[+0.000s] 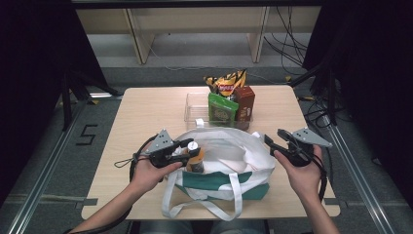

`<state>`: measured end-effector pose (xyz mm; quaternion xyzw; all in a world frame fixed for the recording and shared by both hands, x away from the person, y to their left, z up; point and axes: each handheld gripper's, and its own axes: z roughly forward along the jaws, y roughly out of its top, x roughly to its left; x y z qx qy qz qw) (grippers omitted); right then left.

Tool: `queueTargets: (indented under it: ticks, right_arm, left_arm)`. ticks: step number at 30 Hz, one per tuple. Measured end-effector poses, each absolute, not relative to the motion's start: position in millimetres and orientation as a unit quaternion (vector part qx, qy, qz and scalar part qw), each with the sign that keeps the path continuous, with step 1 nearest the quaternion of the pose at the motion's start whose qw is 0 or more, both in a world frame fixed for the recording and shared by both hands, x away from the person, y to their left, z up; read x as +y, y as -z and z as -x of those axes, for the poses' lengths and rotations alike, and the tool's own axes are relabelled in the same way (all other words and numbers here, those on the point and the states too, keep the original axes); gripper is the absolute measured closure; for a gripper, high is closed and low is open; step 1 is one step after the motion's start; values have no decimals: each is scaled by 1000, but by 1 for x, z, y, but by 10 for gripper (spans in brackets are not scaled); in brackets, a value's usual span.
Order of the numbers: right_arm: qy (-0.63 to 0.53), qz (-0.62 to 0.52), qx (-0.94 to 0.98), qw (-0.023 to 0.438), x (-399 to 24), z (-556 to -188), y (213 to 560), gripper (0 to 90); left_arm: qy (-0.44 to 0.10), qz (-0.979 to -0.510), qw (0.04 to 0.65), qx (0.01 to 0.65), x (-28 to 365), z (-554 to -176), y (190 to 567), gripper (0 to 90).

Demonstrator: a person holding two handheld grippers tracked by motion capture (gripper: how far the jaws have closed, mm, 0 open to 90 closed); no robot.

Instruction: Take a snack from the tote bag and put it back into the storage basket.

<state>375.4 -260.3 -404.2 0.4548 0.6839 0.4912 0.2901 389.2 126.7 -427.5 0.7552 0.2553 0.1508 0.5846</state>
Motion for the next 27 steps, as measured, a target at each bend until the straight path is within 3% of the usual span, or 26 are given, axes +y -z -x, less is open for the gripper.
queueTargets:
  ticks: [8, 27]
  right_arm:
    - [-485, -467, 681, 288, -261, -374, 405, 446]
    - [-483, -466, 682, 292, -262, -376, 406, 446]
  left_arm:
    - [-160, -762, 578, 245, 126, -389, 429, 581]
    - [-146, -768, 580, 227, 132, -394, 422, 587]
